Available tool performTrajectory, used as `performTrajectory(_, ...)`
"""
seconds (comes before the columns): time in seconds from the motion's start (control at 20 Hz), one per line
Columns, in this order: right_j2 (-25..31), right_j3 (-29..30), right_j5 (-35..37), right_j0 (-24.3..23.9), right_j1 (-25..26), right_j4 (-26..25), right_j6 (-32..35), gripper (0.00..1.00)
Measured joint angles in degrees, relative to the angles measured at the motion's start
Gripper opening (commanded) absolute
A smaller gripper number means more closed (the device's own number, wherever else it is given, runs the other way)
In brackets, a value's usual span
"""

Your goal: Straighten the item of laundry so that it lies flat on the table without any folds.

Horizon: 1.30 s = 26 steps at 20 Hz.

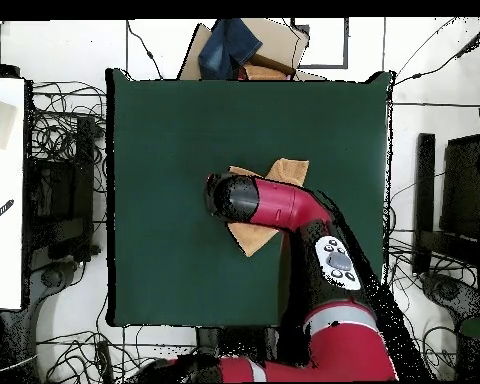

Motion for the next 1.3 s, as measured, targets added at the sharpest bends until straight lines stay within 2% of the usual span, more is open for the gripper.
performTrajectory(1.3,0.1,-5.6,0.0,-0.9,6.1,0.3,0.0,1.0)
